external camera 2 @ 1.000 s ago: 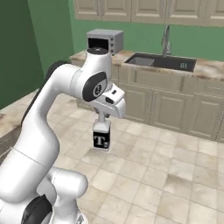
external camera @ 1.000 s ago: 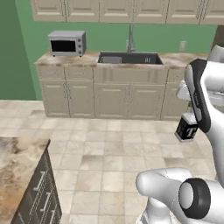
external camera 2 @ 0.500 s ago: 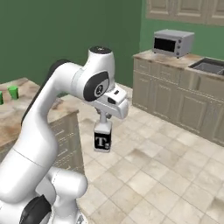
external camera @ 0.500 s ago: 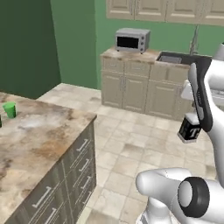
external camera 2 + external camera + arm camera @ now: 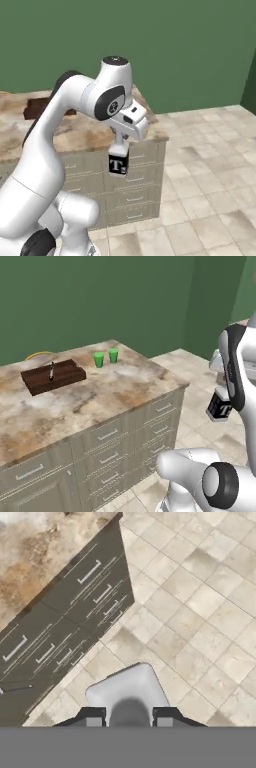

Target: Place the drinks on the dining counter in a tight cluster.

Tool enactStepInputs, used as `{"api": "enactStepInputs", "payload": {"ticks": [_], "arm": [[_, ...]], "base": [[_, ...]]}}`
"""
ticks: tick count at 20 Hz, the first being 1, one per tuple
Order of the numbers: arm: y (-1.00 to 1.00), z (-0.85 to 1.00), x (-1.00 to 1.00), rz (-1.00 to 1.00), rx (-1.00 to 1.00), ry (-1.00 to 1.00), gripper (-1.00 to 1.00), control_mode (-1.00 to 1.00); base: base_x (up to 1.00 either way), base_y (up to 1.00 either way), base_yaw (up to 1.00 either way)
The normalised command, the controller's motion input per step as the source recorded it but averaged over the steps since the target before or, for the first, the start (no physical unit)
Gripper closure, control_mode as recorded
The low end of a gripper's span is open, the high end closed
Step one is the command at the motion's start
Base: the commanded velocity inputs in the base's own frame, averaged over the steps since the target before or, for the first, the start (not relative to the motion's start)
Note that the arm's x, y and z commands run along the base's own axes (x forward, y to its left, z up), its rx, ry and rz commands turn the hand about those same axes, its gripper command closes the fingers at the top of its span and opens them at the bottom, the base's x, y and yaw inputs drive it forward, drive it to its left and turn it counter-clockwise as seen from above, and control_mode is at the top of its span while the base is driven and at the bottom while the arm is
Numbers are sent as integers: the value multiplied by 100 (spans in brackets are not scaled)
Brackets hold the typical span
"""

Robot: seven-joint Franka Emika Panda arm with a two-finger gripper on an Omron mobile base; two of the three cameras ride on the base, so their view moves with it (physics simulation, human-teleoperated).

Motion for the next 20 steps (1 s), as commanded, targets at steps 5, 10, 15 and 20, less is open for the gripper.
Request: {"api": "enactStepInputs", "payload": {"ticks": [5,10,15,20], "arm": [[0,0,0,0,0,0,100,100],[0,0,0,0,0,0,100,100],[0,0,0,0,0,0,100,100],[0,0,0,0,0,0,100,100]], "base": [[47,-67,67],[46,-77,33],[37,-65,18],[38,-10,3]]}}
